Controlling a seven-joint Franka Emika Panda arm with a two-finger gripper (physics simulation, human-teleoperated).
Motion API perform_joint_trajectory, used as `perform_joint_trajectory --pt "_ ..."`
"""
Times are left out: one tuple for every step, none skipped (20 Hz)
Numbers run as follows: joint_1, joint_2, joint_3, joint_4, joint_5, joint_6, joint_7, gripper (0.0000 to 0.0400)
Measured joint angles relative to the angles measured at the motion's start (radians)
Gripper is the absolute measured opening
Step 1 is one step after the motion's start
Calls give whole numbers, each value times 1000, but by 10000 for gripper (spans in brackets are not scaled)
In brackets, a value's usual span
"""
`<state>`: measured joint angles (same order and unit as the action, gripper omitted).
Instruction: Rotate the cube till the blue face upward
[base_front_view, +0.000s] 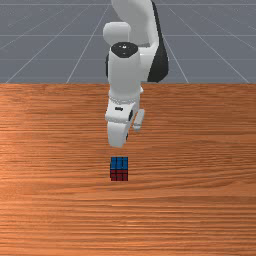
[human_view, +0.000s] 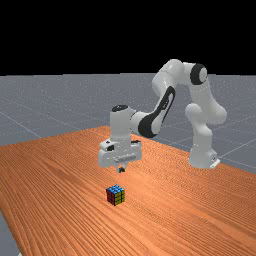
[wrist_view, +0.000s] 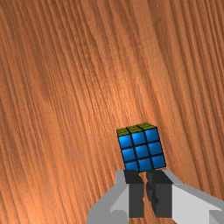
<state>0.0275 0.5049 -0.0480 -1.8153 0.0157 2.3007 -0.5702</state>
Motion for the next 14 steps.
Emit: perform_joint_trajectory --pt "7 5 -8 8 2 -8 38 19" --pt "14 8 -15 15 5 -15 77 12" --pt "21 11 -22 21 7 -21 115 7" --pt "28 13 -30 25 10 -27 153 4" --pt "35 15 -37 30 13 -32 191 3" --pt "42 17 -44 34 16 -38 228 2" --pt "48 19 -51 37 19 -44 266 1" --pt "55 21 -58 41 22 -49 303 1" --pt "61 24 -65 45 26 -55 340 0" --pt "67 26 -72 49 29 -61 377 0" --pt "73 28 -79 52 33 -67 414 0" --pt "79 30 -86 57 37 -73 451 0" --pt "85 33 -92 61 41 -79 487 0" --pt "91 35 -99 65 45 -85 524 0"
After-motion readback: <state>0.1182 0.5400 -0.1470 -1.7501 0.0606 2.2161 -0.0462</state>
